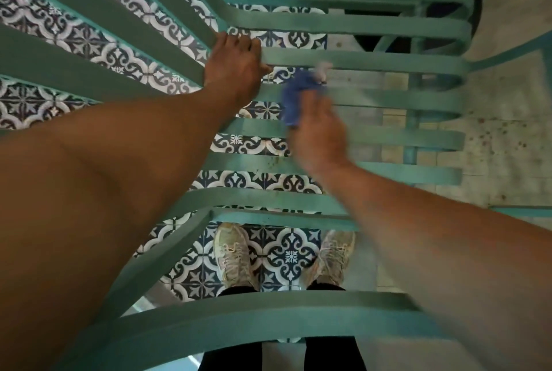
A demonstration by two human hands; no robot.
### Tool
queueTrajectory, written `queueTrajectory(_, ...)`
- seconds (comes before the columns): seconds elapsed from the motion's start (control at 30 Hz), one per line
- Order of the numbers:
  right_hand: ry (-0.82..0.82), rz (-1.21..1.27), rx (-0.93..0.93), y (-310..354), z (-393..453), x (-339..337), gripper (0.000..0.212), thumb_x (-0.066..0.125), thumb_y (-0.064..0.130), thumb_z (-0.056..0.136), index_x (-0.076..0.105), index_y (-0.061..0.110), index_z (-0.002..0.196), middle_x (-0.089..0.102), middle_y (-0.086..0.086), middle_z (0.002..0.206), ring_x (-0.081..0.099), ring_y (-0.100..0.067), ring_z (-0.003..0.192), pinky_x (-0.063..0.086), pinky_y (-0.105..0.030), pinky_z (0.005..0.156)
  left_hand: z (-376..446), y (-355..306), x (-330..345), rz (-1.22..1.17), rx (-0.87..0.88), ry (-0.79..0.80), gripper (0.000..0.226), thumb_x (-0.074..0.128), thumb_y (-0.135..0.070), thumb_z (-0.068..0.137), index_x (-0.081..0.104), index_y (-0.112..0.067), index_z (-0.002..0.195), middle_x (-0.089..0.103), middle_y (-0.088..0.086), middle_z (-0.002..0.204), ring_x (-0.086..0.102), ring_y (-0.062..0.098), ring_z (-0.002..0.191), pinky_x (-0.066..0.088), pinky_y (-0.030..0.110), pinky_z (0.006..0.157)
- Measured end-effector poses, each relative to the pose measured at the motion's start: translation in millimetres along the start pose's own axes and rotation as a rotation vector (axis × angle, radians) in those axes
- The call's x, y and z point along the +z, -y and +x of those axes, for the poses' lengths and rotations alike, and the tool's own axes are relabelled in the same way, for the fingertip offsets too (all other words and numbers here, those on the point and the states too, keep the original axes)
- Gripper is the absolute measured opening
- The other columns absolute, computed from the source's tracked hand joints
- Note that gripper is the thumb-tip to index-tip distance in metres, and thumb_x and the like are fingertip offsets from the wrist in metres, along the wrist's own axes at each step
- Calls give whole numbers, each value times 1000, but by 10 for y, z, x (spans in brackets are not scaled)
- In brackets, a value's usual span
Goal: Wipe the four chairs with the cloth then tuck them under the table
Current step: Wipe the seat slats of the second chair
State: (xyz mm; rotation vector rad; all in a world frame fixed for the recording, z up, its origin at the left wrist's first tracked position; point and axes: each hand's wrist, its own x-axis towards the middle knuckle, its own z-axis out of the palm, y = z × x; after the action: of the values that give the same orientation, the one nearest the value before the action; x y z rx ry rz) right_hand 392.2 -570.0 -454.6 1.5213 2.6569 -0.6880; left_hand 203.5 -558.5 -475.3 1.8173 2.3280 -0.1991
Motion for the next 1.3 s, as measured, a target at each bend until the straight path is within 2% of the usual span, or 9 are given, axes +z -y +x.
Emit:
queueTrajectory(0.13, 30, 245, 74, 852, -16, 400, 47, 65, 17, 84, 42, 4, 122, 47, -23, 121, 57, -37, 95, 48, -41, 74, 35, 29, 30, -3, 10, 5, 57, 39, -45, 101, 50, 4, 127, 55, 28, 127, 47, 41, 120, 25, 46, 108)
queueTrajectory(0.3, 170, -117, -390, -452, -216, -208, 52, 64, 17, 79, 43, 5, 126, 56, -23, 102, 61, -39, 71, 41, -35, 53, -9, 6, 22, 1, 8, -31, 58, 38, -46, 101, 50, 5, 125, 55, 30, 125, 48, 43, 118, 25, 49, 110)
queueTrajectory(0.5, -91, -285, 355, -1626, -619, -880, 56, 43, 39, 88, 41, -4, 125, 55, -34, 107, 58, -54, 83, 47, -53, 71, -21, -12, 13, -23, -31, -23, 58, 40, -47, 100, 49, 3, 128, 54, 27, 127, 45, 41, 121, 25, 49, 111)
queueTrajectory(0.63, -26, -30, 222, -783, -461, -377, 45, 53, 21, 92, 37, 2, 129, 56, -25, 113, 61, -46, 82, 43, -39, 63, -17, -26, 21, -17, -38, -22, 59, 40, -50, 100, 50, 1, 127, 54, 24, 127, 46, 39, 121, 25, 48, 112)
queueTrajectory(0.73, 217, 209, 21, 322, -270, 203, 41, 53, 18, 91, 39, 9, 129, 60, -14, 111, 63, -31, 84, 43, -31, 65, -17, -25, 21, -15, -30, -16, 59, 39, -49, 100, 50, 2, 127, 54, 25, 127, 46, 40, 121, 24, 48, 111)
queueTrajectory(0.87, 268, 311, -106, 1011, -216, 426, 43, 55, 22, 87, 44, 5, 125, 60, -19, 106, 62, -35, 85, 49, -35, 70, -18, -12, 36, -6, -24, -34, 57, 39, -47, 100, 49, 3, 125, 54, 27, 126, 46, 42, 119, 27, 50, 109)
queueTrajectory(1.0, 325, -80, -442, -100, -473, -107, 51, 56, 18, 90, 33, 9, 134, 56, -19, 107, 61, -32, 75, 42, -32, 59, -49, -35, -4, 26, -34, -10, 60, 37, -49, 100, 46, 4, 128, 52, 28, 128, 44, 42, 121, 26, 51, 109)
queueTrajectory(1.17, 234, -315, -76, -1571, -894, -847, 44, 63, 23, 80, 45, 12, 119, 61, -18, 99, 63, -39, 67, 55, -41, 58, -33, -36, -25, 3, -26, -1, 60, 38, -48, 101, 48, 5, 128, 54, 29, 125, 46, 42, 120, 23, 50, 111)
queueTrajectory(1.3, 295, -210, -248, -1568, -955, -763, 48, 50, 29, 80, 41, 15, 124, 63, -24, 106, 64, -39, 59, 53, -39, 49, -24, -20, -4, 24, -18, 5, 61, 36, -49, 101, 48, 4, 128, 54, 28, 126, 46, 41, 120, 24, 48, 111)
